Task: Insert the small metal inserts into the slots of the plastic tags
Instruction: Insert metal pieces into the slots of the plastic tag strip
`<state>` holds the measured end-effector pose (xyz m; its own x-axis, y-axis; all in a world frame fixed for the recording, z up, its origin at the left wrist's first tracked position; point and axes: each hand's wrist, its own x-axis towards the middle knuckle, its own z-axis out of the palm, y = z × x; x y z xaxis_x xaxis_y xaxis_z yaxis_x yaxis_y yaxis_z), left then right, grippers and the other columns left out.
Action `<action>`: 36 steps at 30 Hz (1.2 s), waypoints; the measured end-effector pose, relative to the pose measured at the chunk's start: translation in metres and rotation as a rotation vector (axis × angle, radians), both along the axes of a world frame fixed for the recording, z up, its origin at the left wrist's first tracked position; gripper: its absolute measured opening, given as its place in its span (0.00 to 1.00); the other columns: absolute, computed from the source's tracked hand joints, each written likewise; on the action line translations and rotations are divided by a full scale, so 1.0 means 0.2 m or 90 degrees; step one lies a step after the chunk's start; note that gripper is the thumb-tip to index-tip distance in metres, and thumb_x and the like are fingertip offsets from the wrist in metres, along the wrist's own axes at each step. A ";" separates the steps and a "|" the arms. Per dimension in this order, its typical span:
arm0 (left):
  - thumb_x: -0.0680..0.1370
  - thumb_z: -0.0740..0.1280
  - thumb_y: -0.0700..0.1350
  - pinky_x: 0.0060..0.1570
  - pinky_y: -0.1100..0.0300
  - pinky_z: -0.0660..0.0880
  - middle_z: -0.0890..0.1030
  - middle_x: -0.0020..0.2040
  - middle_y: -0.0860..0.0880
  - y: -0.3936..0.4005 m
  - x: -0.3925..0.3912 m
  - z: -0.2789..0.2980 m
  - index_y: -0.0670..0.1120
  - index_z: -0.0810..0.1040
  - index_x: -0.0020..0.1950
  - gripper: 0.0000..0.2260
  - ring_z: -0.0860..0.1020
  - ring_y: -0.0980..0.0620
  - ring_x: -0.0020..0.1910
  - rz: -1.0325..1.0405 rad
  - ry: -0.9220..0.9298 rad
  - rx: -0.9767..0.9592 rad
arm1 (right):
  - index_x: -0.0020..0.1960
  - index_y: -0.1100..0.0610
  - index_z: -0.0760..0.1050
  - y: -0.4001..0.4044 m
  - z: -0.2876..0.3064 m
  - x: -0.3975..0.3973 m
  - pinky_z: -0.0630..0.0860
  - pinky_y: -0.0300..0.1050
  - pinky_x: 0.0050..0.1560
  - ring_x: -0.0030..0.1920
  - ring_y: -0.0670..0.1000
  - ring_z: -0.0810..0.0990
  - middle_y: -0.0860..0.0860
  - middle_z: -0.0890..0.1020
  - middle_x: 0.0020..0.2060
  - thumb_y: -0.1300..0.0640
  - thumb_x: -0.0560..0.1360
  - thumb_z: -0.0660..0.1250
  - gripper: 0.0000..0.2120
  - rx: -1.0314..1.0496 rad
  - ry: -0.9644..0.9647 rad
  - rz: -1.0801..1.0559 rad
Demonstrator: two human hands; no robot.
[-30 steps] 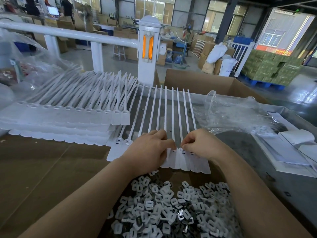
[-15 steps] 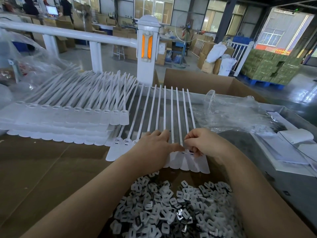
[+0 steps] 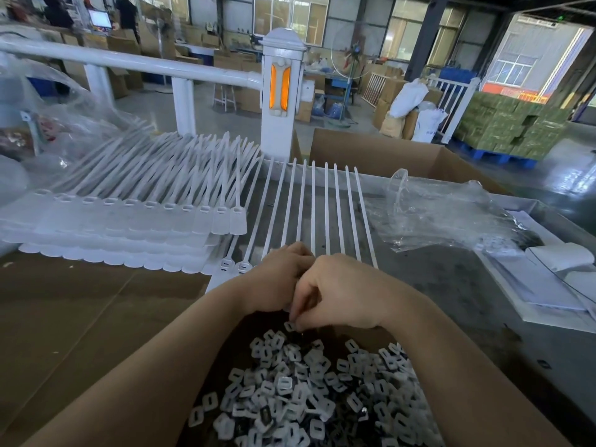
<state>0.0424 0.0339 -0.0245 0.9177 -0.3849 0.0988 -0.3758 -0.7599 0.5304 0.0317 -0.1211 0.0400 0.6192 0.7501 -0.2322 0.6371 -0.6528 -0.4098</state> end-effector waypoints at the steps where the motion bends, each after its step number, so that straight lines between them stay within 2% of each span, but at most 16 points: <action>1: 0.77 0.68 0.39 0.60 0.54 0.72 0.74 0.57 0.49 0.01 -0.01 0.01 0.55 0.79 0.49 0.09 0.75 0.51 0.55 0.008 0.020 -0.076 | 0.50 0.46 0.85 0.00 0.00 0.00 0.75 0.34 0.47 0.43 0.35 0.80 0.38 0.84 0.40 0.51 0.72 0.76 0.06 0.003 -0.011 -0.010; 3: 0.79 0.63 0.37 0.55 0.60 0.75 0.78 0.56 0.52 0.02 -0.02 0.03 0.62 0.78 0.48 0.17 0.78 0.56 0.54 0.039 0.077 -0.235 | 0.49 0.45 0.83 0.01 -0.01 0.00 0.72 0.31 0.41 0.42 0.36 0.80 0.39 0.83 0.38 0.49 0.71 0.77 0.08 0.012 -0.035 -0.020; 6: 0.80 0.61 0.35 0.53 0.65 0.76 0.83 0.54 0.54 0.01 -0.02 0.03 0.57 0.80 0.55 0.18 0.81 0.60 0.53 0.062 0.140 -0.353 | 0.52 0.47 0.82 0.02 -0.02 -0.01 0.73 0.33 0.43 0.40 0.38 0.79 0.38 0.78 0.35 0.50 0.72 0.76 0.09 -0.026 -0.065 -0.014; 10: 0.81 0.60 0.33 0.57 0.63 0.76 0.83 0.55 0.53 0.01 -0.02 0.03 0.50 0.81 0.60 0.17 0.80 0.59 0.55 0.064 0.145 -0.361 | 0.49 0.47 0.82 0.03 -0.05 0.00 0.71 0.32 0.39 0.38 0.36 0.78 0.37 0.77 0.33 0.52 0.73 0.76 0.06 -0.029 -0.027 -0.022; 14: 0.81 0.61 0.35 0.52 0.70 0.75 0.83 0.54 0.55 0.00 -0.02 0.03 0.50 0.82 0.59 0.15 0.80 0.63 0.52 0.079 0.136 -0.365 | 0.47 0.47 0.82 0.03 -0.06 0.00 0.67 0.30 0.35 0.35 0.33 0.76 0.38 0.78 0.34 0.51 0.73 0.76 0.04 -0.043 -0.015 -0.014; 17: 0.81 0.61 0.35 0.48 0.72 0.74 0.83 0.53 0.54 -0.01 -0.02 0.02 0.48 0.81 0.60 0.14 0.80 0.64 0.50 0.091 0.144 -0.376 | 0.47 0.48 0.82 0.03 -0.06 0.00 0.68 0.33 0.35 0.36 0.37 0.76 0.39 0.77 0.35 0.51 0.73 0.75 0.05 -0.057 -0.024 -0.008; 20: 0.81 0.63 0.36 0.48 0.72 0.74 0.83 0.52 0.54 -0.01 -0.03 0.02 0.48 0.81 0.59 0.13 0.81 0.64 0.50 0.088 0.140 -0.385 | 0.45 0.49 0.81 0.03 -0.06 -0.01 0.68 0.33 0.35 0.37 0.39 0.77 0.40 0.78 0.36 0.51 0.73 0.75 0.03 -0.063 -0.024 -0.002; 22: 0.81 0.64 0.37 0.47 0.69 0.76 0.84 0.50 0.54 0.00 -0.03 0.02 0.50 0.82 0.57 0.12 0.81 0.61 0.50 0.084 0.133 -0.390 | 0.42 0.47 0.81 0.02 -0.04 0.00 0.70 0.31 0.33 0.38 0.38 0.79 0.41 0.80 0.34 0.52 0.73 0.75 0.04 -0.025 -0.011 -0.024; 24: 0.80 0.65 0.38 0.44 0.67 0.75 0.85 0.47 0.54 0.00 -0.03 0.02 0.51 0.82 0.54 0.10 0.82 0.59 0.46 0.079 0.129 -0.406 | 0.40 0.47 0.80 -0.02 -0.01 0.02 0.75 0.31 0.32 0.38 0.39 0.81 0.42 0.83 0.35 0.54 0.72 0.75 0.05 0.078 0.019 -0.094; 26: 0.80 0.66 0.39 0.43 0.64 0.74 0.84 0.44 0.49 0.01 -0.03 0.02 0.50 0.82 0.51 0.07 0.80 0.56 0.42 0.083 0.128 -0.444 | 0.41 0.48 0.81 -0.07 0.01 0.06 0.78 0.33 0.33 0.39 0.42 0.83 0.44 0.85 0.38 0.55 0.73 0.75 0.04 0.193 0.032 -0.189; 28: 0.80 0.67 0.40 0.40 0.66 0.72 0.81 0.41 0.49 0.01 -0.03 0.02 0.49 0.82 0.49 0.06 0.76 0.58 0.38 0.099 0.119 -0.472 | 0.42 0.48 0.82 -0.11 0.01 0.10 0.75 0.31 0.32 0.36 0.39 0.82 0.44 0.85 0.37 0.56 0.75 0.73 0.04 0.268 0.026 -0.264; 31: 0.80 0.67 0.42 0.38 0.70 0.71 0.80 0.37 0.56 0.00 -0.04 0.03 0.52 0.82 0.46 0.06 0.75 0.61 0.36 0.097 0.119 -0.476 | 0.44 0.49 0.82 -0.15 -0.02 0.13 0.71 0.28 0.29 0.29 0.37 0.79 0.43 0.83 0.33 0.59 0.78 0.71 0.07 0.318 0.040 -0.318; 36: 0.79 0.69 0.45 0.33 0.71 0.68 0.77 0.31 0.58 -0.01 -0.05 0.04 0.48 0.83 0.46 0.04 0.71 0.62 0.30 0.096 0.115 -0.439 | 0.45 0.49 0.81 -0.14 -0.05 0.15 0.74 0.29 0.32 0.30 0.39 0.80 0.41 0.84 0.35 0.61 0.78 0.69 0.08 0.335 0.042 -0.315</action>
